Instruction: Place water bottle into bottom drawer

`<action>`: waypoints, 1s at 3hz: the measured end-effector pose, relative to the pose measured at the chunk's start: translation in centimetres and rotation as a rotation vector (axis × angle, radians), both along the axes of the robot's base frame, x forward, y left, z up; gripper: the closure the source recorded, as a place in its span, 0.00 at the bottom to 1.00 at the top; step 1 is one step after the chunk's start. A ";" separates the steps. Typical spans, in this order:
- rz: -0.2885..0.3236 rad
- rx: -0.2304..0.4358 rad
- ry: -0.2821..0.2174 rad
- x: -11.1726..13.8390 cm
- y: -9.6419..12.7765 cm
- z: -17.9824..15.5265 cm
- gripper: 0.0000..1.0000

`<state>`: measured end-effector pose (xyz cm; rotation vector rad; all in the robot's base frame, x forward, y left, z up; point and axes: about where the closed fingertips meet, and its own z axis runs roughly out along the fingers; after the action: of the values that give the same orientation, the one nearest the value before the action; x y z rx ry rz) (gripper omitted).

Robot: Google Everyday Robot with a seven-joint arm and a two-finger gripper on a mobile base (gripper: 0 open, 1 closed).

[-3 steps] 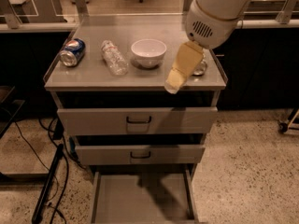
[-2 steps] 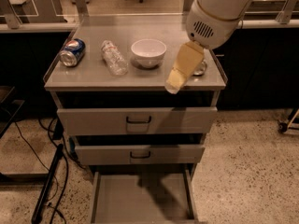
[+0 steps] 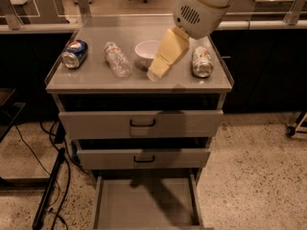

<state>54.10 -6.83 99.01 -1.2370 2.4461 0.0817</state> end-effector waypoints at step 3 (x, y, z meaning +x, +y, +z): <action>0.031 0.078 0.023 1.9 3.8 0.2 0.00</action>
Offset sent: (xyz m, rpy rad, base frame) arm 0.0132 0.0240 0.0031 0.0374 0.0153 0.0189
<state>56.04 -3.02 99.21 -1.2469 2.4194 0.1985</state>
